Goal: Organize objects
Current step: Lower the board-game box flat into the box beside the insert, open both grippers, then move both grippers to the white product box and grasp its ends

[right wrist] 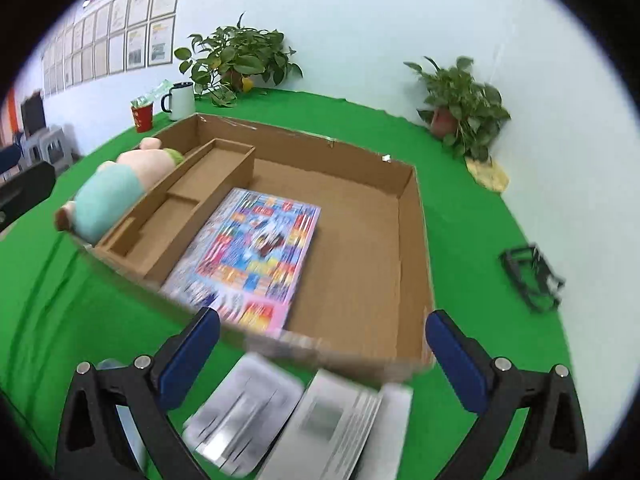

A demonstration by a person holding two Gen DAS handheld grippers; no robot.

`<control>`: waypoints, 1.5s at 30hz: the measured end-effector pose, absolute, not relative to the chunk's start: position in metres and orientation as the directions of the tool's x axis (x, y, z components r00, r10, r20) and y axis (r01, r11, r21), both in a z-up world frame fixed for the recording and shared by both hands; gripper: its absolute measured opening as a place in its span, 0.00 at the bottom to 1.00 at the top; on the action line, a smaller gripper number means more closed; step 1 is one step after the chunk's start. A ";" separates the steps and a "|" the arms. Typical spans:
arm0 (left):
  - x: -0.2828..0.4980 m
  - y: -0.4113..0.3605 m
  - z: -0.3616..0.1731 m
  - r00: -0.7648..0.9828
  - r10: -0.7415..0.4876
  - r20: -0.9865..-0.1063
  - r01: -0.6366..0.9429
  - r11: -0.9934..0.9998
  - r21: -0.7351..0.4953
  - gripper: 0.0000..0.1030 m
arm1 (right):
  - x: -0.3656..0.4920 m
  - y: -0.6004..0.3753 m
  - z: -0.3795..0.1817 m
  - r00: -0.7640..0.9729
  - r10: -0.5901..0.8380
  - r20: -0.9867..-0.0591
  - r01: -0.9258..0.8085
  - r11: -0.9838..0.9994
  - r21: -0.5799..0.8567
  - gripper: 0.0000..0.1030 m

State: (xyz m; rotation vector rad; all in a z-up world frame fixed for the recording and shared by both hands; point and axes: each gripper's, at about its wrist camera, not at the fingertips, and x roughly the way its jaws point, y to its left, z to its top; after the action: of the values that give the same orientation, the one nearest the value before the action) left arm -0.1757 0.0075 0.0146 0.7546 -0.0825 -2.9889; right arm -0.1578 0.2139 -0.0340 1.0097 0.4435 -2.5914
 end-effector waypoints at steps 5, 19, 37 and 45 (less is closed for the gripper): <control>-0.134 0.019 0.017 -0.869 -0.044 -0.493 0.014 -0.998 0.065 0.99 | -0.122 0.229 -0.031 -0.705 -0.223 -0.673 0.390 -0.915 -0.105 0.99; -0.070 0.036 0.037 -0.881 -0.030 -0.472 0.037 -0.999 -0.005 0.99 | -0.064 0.249 -0.018 -0.728 -0.341 -0.594 0.419 -0.908 0.008 0.99; -0.088 0.075 -0.022 -0.718 0.286 -0.635 -0.242 -0.957 -0.157 0.99 | -0.030 0.286 -0.067 -0.605 -0.437 -0.666 0.446 -0.878 0.171 0.99; -0.098 0.101 -0.067 -0.548 0.483 -0.683 -0.352 -0.874 -0.335 0.99 | -0.018 0.281 -0.094 -0.546 -0.420 -0.725 0.439 -0.880 0.180 0.99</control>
State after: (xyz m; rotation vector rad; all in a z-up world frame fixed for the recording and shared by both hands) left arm -0.0979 0.1008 -0.0672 1.5350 0.2968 -3.2678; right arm -0.0175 0.2809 -0.0936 1.1163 0.0314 -2.4007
